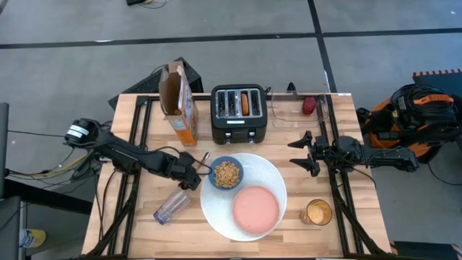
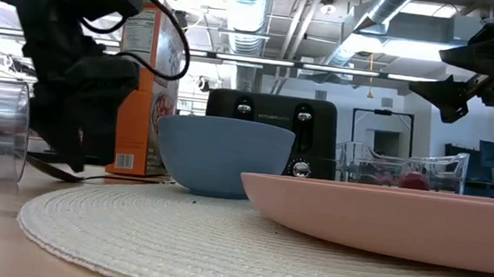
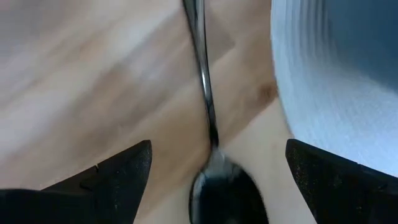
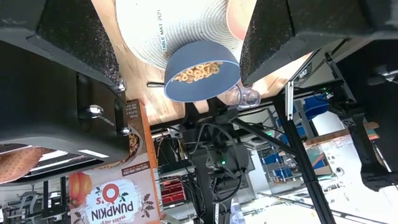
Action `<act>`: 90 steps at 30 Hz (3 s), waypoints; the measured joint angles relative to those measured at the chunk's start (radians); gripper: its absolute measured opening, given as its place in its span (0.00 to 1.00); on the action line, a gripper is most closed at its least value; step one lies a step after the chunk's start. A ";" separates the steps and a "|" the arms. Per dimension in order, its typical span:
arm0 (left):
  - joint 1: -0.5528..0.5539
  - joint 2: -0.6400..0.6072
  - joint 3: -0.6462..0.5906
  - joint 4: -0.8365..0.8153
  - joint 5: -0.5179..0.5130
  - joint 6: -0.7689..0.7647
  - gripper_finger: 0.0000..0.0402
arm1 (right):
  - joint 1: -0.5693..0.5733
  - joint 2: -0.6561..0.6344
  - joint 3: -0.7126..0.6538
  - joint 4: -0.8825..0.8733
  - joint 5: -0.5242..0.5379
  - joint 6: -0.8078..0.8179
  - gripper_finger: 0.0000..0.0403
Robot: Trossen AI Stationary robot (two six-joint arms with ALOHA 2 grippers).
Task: Arrange a breakfast setting
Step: Put the black spoon to the left of the blue bowl
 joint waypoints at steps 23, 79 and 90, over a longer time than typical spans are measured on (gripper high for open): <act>0.047 0.065 0.009 -0.007 0.021 0.071 0.81 | 0.000 0.000 0.000 0.000 -0.001 0.000 0.88; 0.052 0.147 0.094 -0.056 0.004 0.032 0.00 | 0.000 0.000 0.000 0.000 -0.002 0.000 0.88; 0.050 0.113 0.093 -0.078 0.032 0.026 0.00 | 0.000 0.000 0.000 0.000 -0.002 0.000 0.88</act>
